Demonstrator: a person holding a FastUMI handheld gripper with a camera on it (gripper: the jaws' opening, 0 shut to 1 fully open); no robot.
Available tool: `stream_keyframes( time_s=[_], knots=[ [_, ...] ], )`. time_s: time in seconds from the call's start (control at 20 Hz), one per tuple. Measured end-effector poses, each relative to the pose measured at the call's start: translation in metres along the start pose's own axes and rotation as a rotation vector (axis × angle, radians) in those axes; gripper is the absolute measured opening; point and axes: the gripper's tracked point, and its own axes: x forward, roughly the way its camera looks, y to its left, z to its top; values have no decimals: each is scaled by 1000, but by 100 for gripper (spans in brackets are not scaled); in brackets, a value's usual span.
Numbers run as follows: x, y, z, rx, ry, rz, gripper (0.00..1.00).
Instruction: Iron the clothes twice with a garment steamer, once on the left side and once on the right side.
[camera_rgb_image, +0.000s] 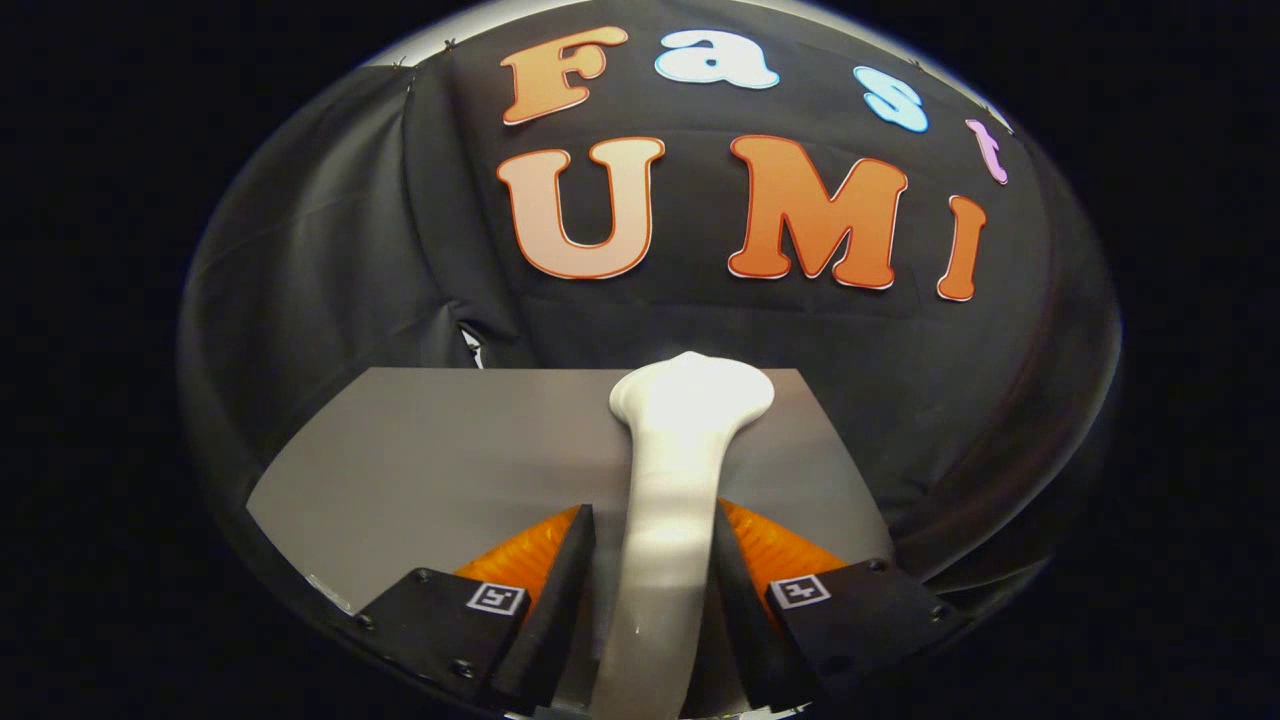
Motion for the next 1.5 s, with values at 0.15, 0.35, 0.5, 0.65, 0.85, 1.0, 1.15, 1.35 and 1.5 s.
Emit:
stream_keyframes(
  time_s=[0.15,0.35,0.5,0.65,0.85,1.0,1.15,1.35,1.5],
  knots=[
    [0,3,2,23,-8,40,57],
    [-15,11,16,18,-105,68,45],
    [-26,19,23,-66,-170,50,42],
    [-45,30,28,-94,-231,74,42],
    [-87,40,30,-86,-292,161,41],
    [-126,31,42,-105,-382,195,41],
    [-171,21,50,-113,-469,250,42],
    [-224,-7,55,-127,-559,299,41],
    [-251,-34,57,-115,-606,318,41]
  ],
)
